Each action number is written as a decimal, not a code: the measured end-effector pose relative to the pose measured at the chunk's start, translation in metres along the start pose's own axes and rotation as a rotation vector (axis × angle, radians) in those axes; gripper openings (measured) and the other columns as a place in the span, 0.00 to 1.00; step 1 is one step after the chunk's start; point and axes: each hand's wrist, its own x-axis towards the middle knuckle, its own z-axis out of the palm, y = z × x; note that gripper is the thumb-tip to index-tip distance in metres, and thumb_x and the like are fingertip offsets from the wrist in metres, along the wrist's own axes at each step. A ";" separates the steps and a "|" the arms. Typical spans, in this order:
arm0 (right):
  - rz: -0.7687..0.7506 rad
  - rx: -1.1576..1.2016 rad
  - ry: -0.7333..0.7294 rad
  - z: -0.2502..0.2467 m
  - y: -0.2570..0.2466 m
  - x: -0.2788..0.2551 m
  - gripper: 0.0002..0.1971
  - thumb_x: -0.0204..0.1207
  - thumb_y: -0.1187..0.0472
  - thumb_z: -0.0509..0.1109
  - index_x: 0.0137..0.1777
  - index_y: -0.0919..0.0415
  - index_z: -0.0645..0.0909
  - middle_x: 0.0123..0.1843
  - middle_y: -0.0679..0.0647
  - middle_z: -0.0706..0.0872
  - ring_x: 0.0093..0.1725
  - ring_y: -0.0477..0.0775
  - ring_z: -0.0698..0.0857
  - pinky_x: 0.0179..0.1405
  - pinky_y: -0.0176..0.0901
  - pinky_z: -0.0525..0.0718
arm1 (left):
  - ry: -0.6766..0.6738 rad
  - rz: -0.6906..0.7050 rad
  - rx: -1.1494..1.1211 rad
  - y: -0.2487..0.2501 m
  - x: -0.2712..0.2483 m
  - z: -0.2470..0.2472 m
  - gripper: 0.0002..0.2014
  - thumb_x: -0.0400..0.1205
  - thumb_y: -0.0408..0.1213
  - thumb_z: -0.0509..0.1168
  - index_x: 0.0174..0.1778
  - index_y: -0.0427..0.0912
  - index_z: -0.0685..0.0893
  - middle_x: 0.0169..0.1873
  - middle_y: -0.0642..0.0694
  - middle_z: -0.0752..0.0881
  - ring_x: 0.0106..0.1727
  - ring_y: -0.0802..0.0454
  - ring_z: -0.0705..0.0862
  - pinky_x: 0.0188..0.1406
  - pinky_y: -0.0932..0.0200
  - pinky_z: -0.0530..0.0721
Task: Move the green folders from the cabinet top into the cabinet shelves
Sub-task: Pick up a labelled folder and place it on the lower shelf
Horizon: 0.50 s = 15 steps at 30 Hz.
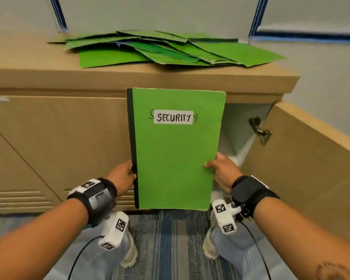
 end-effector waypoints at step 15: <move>0.510 -0.095 0.061 -0.018 0.252 0.093 0.20 0.64 0.73 0.63 0.57 0.65 0.83 0.57 0.67 0.88 0.57 0.72 0.86 0.62 0.69 0.82 | -0.266 -0.328 0.067 -0.151 0.063 0.173 0.13 0.84 0.29 0.58 0.63 0.44 0.78 0.55 0.39 0.87 0.49 0.42 0.87 0.47 0.52 0.87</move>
